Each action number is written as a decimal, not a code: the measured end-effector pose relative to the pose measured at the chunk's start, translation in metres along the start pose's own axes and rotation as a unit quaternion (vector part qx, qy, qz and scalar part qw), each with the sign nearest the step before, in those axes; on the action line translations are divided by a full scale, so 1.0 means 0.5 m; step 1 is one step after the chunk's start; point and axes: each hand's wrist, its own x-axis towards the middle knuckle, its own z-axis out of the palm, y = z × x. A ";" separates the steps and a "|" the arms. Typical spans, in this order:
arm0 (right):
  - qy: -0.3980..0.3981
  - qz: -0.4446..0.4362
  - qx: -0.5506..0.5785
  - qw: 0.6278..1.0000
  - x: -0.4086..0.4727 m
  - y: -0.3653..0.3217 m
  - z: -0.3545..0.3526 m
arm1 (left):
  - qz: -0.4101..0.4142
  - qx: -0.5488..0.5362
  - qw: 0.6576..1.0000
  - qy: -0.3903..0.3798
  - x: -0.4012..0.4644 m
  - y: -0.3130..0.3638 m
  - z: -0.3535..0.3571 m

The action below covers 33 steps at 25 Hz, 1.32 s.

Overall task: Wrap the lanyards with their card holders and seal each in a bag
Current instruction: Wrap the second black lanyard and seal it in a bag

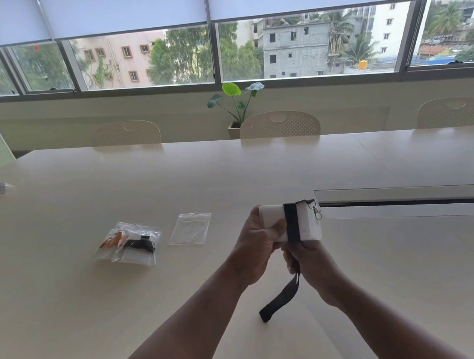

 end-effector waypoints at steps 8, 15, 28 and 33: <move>-0.067 0.029 0.073 0.995 -0.028 -0.025 0.017 | 0.072 0.087 0.989 0.094 0.012 -0.013 -0.011; -0.023 0.034 0.070 0.997 -0.042 -0.063 0.016 | 0.117 0.190 0.964 0.144 0.014 -0.025 -0.031; 0.035 -0.032 0.058 0.997 -0.006 -0.175 -0.087 | 0.006 0.157 0.986 -0.055 -0.005 -0.037 -0.036; 0.067 -0.016 -0.049 0.996 0.046 -0.170 -0.155 | -0.025 0.084 0.983 -0.162 -0.029 -0.030 -0.032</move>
